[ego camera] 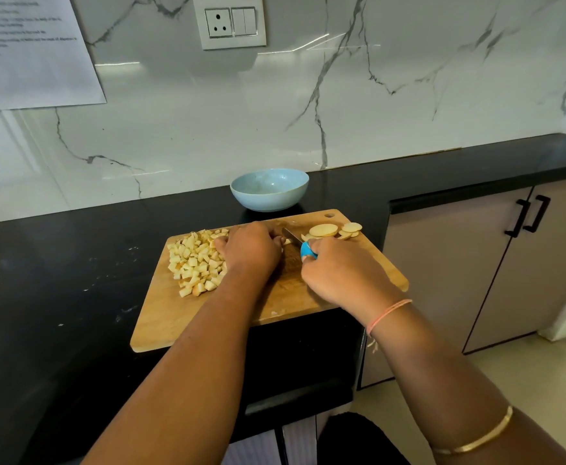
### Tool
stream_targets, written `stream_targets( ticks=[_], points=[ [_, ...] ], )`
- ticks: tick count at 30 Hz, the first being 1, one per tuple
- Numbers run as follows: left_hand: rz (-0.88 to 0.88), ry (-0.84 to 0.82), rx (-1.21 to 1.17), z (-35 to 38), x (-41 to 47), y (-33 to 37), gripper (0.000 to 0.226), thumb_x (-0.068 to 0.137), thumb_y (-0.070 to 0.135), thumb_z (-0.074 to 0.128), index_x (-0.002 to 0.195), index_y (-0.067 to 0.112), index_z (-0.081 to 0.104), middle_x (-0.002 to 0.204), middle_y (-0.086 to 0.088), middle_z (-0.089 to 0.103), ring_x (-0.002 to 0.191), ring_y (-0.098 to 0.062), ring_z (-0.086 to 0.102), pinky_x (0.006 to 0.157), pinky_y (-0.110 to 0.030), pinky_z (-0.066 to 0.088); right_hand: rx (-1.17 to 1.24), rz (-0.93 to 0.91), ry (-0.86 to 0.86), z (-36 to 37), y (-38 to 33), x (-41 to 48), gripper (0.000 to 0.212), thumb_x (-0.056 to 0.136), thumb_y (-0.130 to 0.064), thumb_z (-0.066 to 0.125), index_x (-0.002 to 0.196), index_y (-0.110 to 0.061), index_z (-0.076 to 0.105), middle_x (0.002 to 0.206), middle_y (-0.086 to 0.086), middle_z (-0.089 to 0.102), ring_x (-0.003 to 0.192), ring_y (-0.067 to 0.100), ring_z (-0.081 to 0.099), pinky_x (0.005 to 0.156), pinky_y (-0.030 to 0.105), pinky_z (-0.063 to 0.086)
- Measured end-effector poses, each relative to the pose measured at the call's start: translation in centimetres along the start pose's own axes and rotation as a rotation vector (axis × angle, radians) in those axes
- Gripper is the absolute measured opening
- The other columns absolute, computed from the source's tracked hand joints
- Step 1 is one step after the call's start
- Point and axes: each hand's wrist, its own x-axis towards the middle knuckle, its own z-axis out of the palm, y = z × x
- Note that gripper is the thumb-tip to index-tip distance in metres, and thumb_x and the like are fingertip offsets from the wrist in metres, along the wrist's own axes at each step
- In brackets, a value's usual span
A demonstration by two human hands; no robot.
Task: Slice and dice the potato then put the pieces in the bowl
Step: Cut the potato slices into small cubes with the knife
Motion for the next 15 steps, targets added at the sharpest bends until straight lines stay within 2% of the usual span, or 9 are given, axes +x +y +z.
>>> stream_targets(
  ticks=[4, 8, 11, 15],
  points=[
    [-0.033, 0.023, -0.068, 0.1, 0.3, 0.0, 0.011, 0.094, 0.033, 0.055, 0.092, 0.028, 0.064, 0.097, 0.005, 0.067, 0.108, -0.019, 0.053, 0.092, -0.039, 0.027, -0.011, 0.017, 0.019, 0.2, -0.2, 0.1, 0.038, 0.097, -0.033, 0.042, 0.133, -0.021, 0.05, 0.111, 0.002, 0.062, 0.089, 0.016, 0.055, 0.083, 0.032, 0.053],
    [-0.05, 0.029, -0.061, -0.1, 0.5, 0.1, 0.01, 0.094, 0.033, 0.054, 0.089, 0.028, 0.061, 0.098, 0.005, 0.067, 0.11, -0.019, 0.052, 0.094, -0.039, 0.028, -0.023, 0.023, 0.009, 0.4, -0.7, 0.0, 0.035, 0.096, -0.03, 0.044, 0.128, -0.02, 0.052, 0.095, -0.001, 0.056, 0.091, 0.018, 0.058, 0.082, 0.034, 0.052],
    [-0.047, 0.033, -0.053, 0.1, 0.6, 0.0, 0.009, 0.094, 0.033, 0.054, 0.087, 0.029, 0.06, 0.096, 0.005, 0.068, 0.109, -0.019, 0.053, 0.095, -0.041, 0.028, -0.025, 0.035, -0.023, 0.2, -0.7, -1.1, 0.036, 0.096, -0.027, 0.044, 0.13, -0.019, 0.051, 0.095, -0.003, 0.055, 0.094, 0.018, 0.058, 0.085, 0.035, 0.051],
    [-0.043, 0.046, -0.115, 0.4, 0.6, -0.3, 0.011, 0.094, 0.032, 0.055, 0.09, 0.028, 0.065, 0.091, 0.007, 0.068, 0.103, -0.017, 0.056, 0.093, -0.039, 0.028, 0.021, 0.035, -0.074, -1.0, -0.6, -2.8, 0.033, 0.096, -0.027, 0.043, 0.127, -0.019, 0.051, 0.085, -0.002, 0.055, 0.08, 0.018, 0.058, 0.08, 0.038, 0.054]
  ],
)
